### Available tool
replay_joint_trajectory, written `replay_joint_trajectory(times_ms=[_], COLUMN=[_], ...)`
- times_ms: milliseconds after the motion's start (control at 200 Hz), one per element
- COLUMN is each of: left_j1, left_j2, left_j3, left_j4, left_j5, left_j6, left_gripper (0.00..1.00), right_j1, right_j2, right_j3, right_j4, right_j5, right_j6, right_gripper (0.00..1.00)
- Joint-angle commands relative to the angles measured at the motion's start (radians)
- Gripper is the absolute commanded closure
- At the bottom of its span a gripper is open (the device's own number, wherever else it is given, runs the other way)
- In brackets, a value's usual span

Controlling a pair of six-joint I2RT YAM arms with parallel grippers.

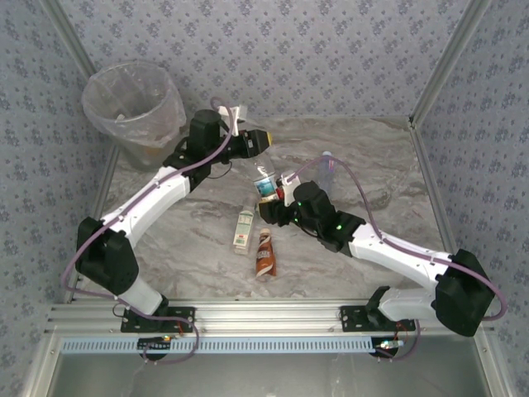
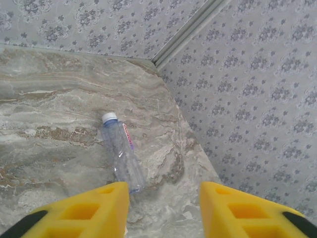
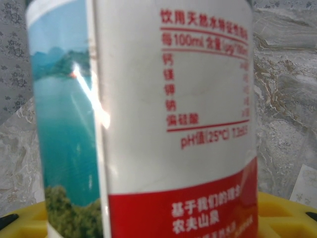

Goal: Put the plastic bottles in the bin

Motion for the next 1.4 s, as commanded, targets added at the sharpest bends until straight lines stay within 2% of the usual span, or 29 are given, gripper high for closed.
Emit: replay_joint_trajectory(times_ms=[0,305,345,370,595,745,790,1109,1394], left_j1=[0.019,0.023,0.024,0.023,0.024,0.024,0.026,0.044,0.078], left_j2=[-0.032,-0.026,-0.025,-0.026,-0.028,-0.025,-0.025,-0.025,-0.042], left_j3=[-0.018,-0.015,-0.015,-0.014,-0.007,-0.003,-0.003,-0.007,0.011], left_j4=[0.022,0.005,0.004,0.002,-0.028,-0.049,-0.051,-0.069,-0.107], left_j5=[-0.033,-0.016,-0.016,-0.018,-0.041,-0.065,-0.069,-0.104,-0.147], left_j6=[0.013,0.017,0.018,0.019,0.042,0.053,0.054,0.062,0.075], left_gripper=[0.66,0.85,0.91,1.0,1.0,1.0,1.0,1.0,1.0], right_j1=[0.005,0.004,0.002,0.002,-0.008,-0.015,-0.018,-0.029,-0.037], right_j2=[-0.007,-0.017,-0.018,-0.018,-0.029,-0.05,-0.06,-0.101,-0.113], right_j3=[0.015,0.011,0.012,0.012,0.012,0.012,0.008,-0.049,-0.102], right_j4=[0.02,0.021,0.021,0.021,0.037,0.013,0.008,0.054,0.113], right_j5=[0.019,0.015,0.014,0.014,-0.017,-0.029,-0.017,0.085,0.11], right_j6=[-0.015,-0.013,-0.014,-0.015,-0.016,-0.037,-0.041,-0.006,0.025], right_gripper=[0.41,0.31,0.29,0.29,0.19,0.08,0.01,0.01,0.01])
